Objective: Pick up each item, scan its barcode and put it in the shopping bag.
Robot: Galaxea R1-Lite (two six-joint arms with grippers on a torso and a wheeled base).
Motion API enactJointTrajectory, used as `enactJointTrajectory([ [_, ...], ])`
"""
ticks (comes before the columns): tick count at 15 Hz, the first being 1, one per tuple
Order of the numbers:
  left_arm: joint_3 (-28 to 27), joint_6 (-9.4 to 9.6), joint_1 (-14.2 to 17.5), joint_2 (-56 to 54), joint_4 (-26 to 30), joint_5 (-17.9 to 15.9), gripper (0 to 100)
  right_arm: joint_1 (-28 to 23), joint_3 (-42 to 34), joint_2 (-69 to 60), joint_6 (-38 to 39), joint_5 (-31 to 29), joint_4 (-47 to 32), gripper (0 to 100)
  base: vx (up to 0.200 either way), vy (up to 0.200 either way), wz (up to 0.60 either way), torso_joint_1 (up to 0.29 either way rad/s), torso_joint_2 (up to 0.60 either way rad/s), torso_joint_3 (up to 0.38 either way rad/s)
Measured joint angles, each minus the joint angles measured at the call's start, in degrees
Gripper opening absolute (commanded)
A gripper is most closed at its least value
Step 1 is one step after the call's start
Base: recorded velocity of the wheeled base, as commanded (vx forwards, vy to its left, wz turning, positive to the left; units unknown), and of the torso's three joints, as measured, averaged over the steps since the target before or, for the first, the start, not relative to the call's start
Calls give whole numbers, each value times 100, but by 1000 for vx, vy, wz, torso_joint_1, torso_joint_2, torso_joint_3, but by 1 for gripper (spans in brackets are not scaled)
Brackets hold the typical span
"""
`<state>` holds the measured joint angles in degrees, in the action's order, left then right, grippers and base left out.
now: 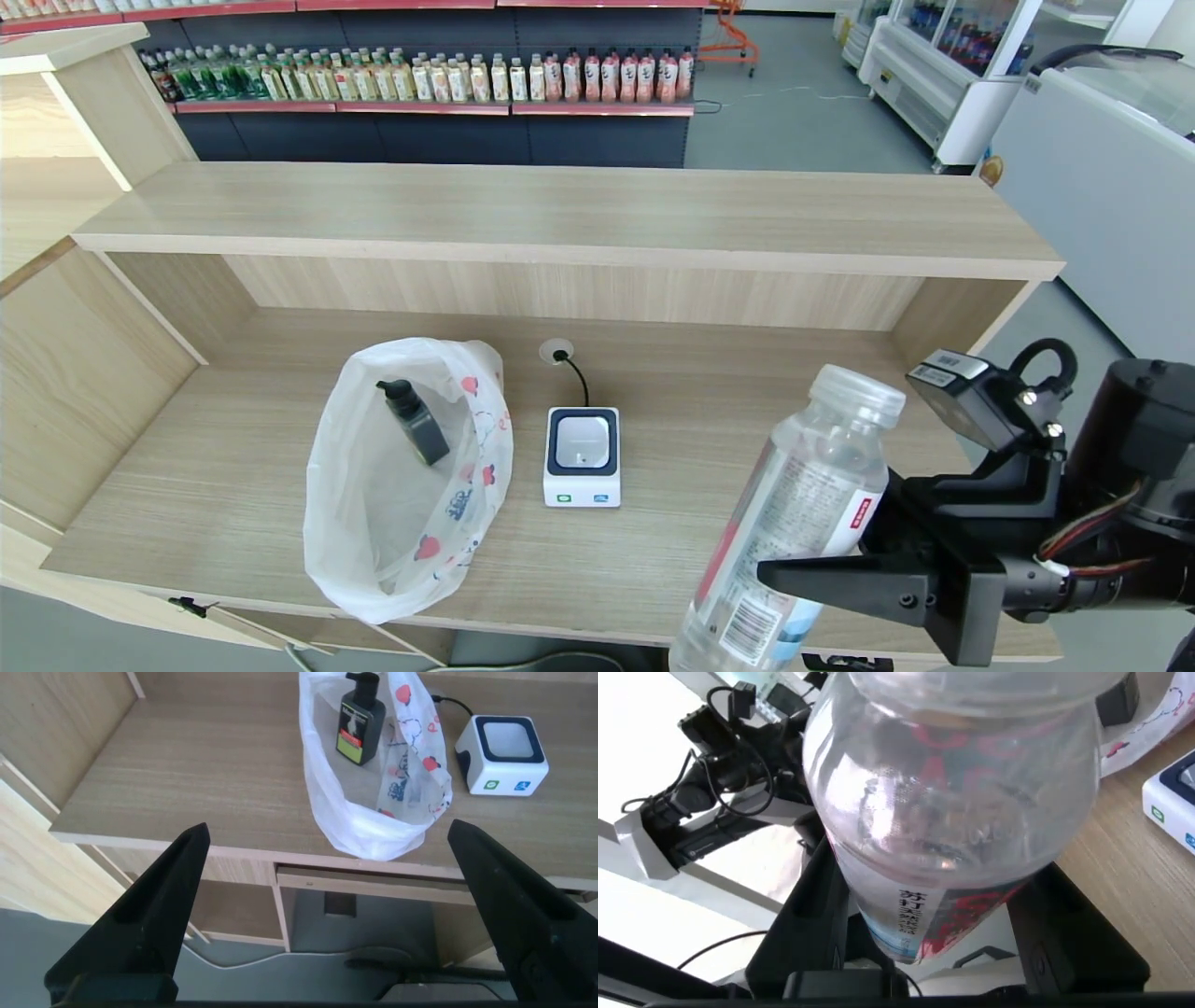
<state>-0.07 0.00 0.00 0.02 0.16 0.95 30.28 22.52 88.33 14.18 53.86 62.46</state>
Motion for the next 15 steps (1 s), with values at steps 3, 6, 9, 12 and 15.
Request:
enactJointTrajectory([
  [3,-2,0,0,0,2,0,100,-22,-20,117,271,-2,-44,0,0,0,0,0,0,0],
  [6,-2,0,0,0,0,0,100,1,-37,130,451,0,-52,0,0,0,0,0,0,0],
  [9,-2,0,0,0,0,0,100,-5,-33,91,739,-2,-45,0,0,0,0,0,0,0],
  [12,-2,0,0,0,0,0,100,-29,-35,65,747,-5,-45,0,0,0,0,0,0,0],
  [15,-2,0,0,0,0,0,100,-33,-35,56,747,-2,-44,0,0,0,0,0,0,0],
])
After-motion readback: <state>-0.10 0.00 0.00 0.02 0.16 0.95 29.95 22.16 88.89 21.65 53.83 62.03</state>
